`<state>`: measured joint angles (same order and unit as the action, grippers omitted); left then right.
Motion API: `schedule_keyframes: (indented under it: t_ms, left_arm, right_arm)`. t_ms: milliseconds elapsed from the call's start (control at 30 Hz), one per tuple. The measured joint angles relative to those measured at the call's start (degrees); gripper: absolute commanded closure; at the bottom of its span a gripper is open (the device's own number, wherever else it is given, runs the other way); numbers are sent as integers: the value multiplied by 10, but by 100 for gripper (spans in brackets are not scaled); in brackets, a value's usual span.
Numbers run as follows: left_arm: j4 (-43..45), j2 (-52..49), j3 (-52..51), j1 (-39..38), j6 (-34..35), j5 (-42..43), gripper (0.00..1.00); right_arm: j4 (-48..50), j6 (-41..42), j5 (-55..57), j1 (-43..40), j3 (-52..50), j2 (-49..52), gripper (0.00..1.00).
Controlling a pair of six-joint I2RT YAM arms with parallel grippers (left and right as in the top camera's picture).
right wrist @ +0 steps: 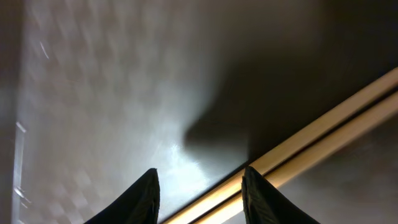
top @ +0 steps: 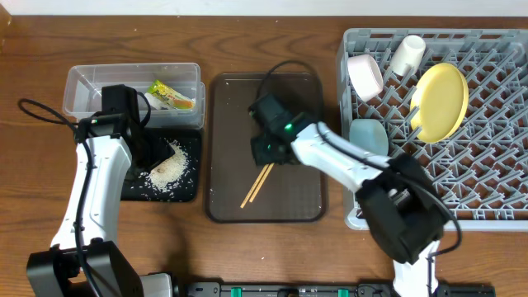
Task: Sort waste into correct bins and load items into the dishwasher rack
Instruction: 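Move the right gripper to the chopsticks and grasp one chopstick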
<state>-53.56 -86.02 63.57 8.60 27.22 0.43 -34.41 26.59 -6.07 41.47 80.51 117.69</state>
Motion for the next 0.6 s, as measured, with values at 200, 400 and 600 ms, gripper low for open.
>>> schedule_keyframes:
  t_ms: [200, 400, 600]
  left_arm:
    - [1, 0, 0, 0, 0, 0, 24]
    - [1, 0, 0, 0, 0, 0, 24]
    - [1, 0, 0, 0, 0, 0, 24]
  right_arm:
    - [-40, 0, -3, 21, 3, 8, 59]
    - [-79, -1, 21, 16, 5, 8, 59]
    - [-91, -30, 36, -18, 6, 7, 57]
